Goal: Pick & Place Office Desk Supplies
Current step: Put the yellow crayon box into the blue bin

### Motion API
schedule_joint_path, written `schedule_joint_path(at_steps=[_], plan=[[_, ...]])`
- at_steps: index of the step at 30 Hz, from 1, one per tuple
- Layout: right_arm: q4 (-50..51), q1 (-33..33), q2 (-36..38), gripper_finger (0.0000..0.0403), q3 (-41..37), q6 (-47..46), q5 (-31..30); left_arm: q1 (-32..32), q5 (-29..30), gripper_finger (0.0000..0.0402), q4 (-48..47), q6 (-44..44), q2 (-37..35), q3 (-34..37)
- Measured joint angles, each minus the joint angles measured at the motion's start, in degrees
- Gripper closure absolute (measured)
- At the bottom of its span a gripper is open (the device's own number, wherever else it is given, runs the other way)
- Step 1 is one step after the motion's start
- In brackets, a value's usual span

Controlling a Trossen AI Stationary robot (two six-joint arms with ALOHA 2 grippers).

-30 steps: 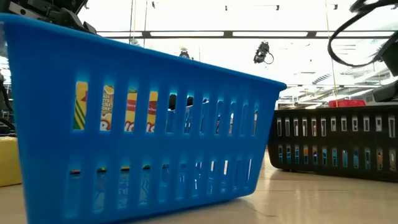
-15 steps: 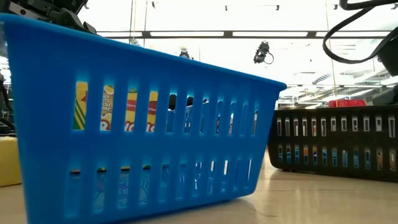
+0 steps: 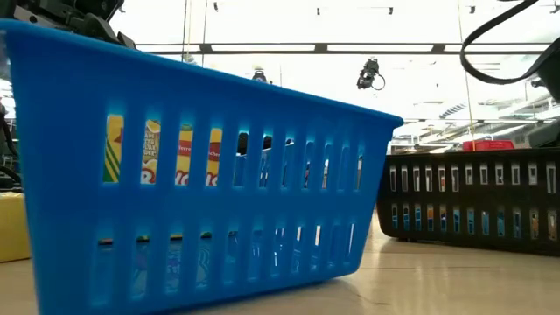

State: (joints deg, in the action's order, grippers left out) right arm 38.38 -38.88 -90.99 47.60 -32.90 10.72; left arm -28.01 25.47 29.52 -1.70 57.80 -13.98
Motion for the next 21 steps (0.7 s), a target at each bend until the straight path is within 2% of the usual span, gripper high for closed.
schedule_joint_path(at_steps=[11, 21], plan=[[9.06, -4.61, -0.27, 0.0402, 8.87, -8.11, -10.58, 0.00, 0.02, 0.0395, -0.31, -0.40, 0.00, 0.00], [10.34, -8.29, -0.16, 0.0403, 9.63, -13.31, -12.20, -0.01, 0.02, 0.0395, -0.31, -0.42, 0.00, 0.00]])
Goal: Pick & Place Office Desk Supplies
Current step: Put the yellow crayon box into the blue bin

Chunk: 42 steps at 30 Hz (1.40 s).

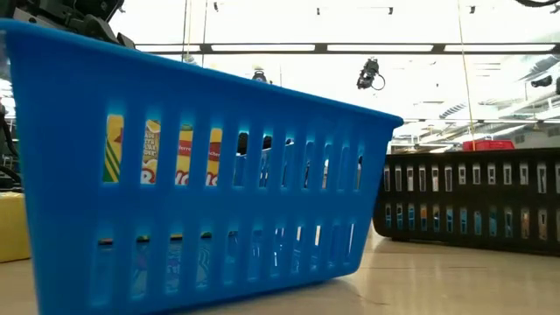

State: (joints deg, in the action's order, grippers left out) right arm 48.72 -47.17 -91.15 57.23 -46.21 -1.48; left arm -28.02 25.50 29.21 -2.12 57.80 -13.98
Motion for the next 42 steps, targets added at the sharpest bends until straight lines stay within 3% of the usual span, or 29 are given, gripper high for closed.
schedule_joint_path(at_steps=[11, 27, 33, 42], plan=[[1.98, -1.95, 0.09, 0.0403, 0.35, -4.90, -2.26, 0.01, 0.00, 0.0395, 0.14, 0.40, 0.00, 0.00], [16.15, -2.28, 0.14, 0.0403, 12.74, -5.18, -10.68, 0.01, 0.17, 0.0395, 2.70, 2.37, -0.02, 0.00], [23.71, -1.57, -1.76, 0.0403, 15.82, -4.14, -15.57, -0.01, 1.85, 0.0394, 10.41, 7.34, -0.02, 0.00], [27.36, 0.50, -2.21, 0.0403, 19.25, -0.77, -22.75, 1.70, 2.98, 0.0394, 19.52, 11.36, 2.52, -0.02]])
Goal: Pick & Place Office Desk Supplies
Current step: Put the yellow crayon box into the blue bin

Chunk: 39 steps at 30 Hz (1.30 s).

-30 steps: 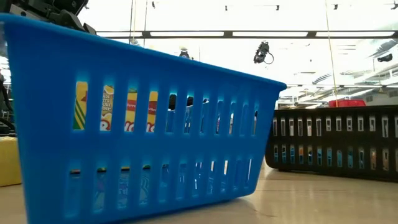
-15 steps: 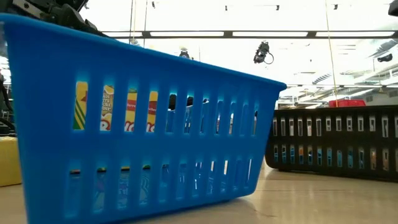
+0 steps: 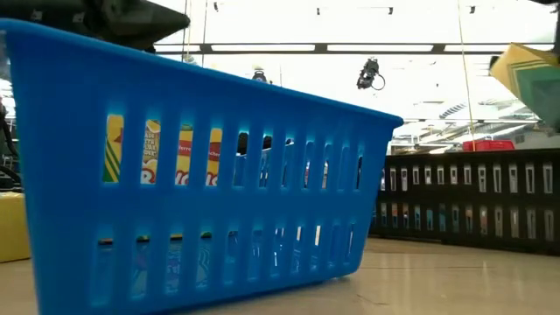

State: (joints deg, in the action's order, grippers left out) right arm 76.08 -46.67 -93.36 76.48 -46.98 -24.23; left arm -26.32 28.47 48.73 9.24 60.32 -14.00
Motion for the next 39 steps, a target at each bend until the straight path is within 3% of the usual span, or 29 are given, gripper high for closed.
schedule_joint_path(at_steps=[6, 11, 19, 22, 28, 39], plan=[[2.63, 0.06, -0.02, 0.0403, 1.64, 0.96, -2.95, 4.15, -3.00, 0.0393, 5.52, 5.58, 5.68, -0.02], [3.81, 0.64, -0.02, 0.0403, 2.48, 1.90, -8.56, 8.17, -6.11, 0.0368, 11.45, 9.07, 12.71, -1.93], [3.47, 4.31, -0.02, 0.0403, 2.48, 8.51, -17.31, 11.03, -23.58, 0.0270, 8.54, -2.49, 23.87, -14.21], [3.43, 6.03, -0.02, 0.0403, 2.48, 10.88, -19.32, 11.26, -23.83, 0.0216, 1.15, -6.66, 26.78, -19.58], [3.28, 8.54, -0.02, 0.0403, 2.48, 13.94, -23.68, 14.12, -20.63, 0.0139, -5.72, -4.68, 30.99, -27.78], [3.19, 10.71, -0.02, 0.0403, 2.48, 15.53, -32.60, 18.81, -20.55, 0.0130, -5.22, 1.23, 33.45, -30.84]])
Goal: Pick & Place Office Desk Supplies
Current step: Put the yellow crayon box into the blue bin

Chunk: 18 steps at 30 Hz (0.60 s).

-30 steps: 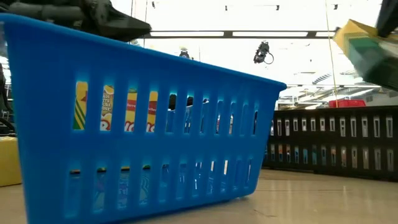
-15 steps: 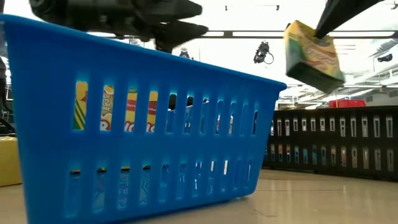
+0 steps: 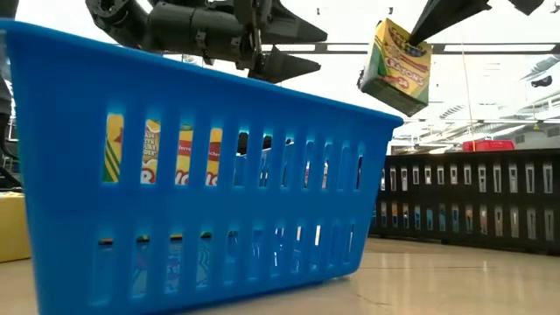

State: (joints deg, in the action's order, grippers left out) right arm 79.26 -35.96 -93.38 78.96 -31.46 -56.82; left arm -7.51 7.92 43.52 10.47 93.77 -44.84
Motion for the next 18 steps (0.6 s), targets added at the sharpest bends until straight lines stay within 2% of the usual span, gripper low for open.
schedule_joint_path(at_steps=[4, 12, 18], plan=[[-0.07, 1.13, 0.00, 0.0403, 0.00, 1.35, -1.87, 0.16, -0.04, 0.0130, 1.50, 1.82, 2.52, -1.11], [-0.17, 3.57, 0.00, 0.0403, -0.02, 3.18, -3.75, 0.64, 0.76, 0.0130, 0.66, 0.10, 9.55, -9.11], [-1.34, 4.75, 0.00, 0.0403, -0.02, 5.18, -3.96, 1.73, -0.78, 0.0130, -1.79, 0.12, 11.75, -13.60]])
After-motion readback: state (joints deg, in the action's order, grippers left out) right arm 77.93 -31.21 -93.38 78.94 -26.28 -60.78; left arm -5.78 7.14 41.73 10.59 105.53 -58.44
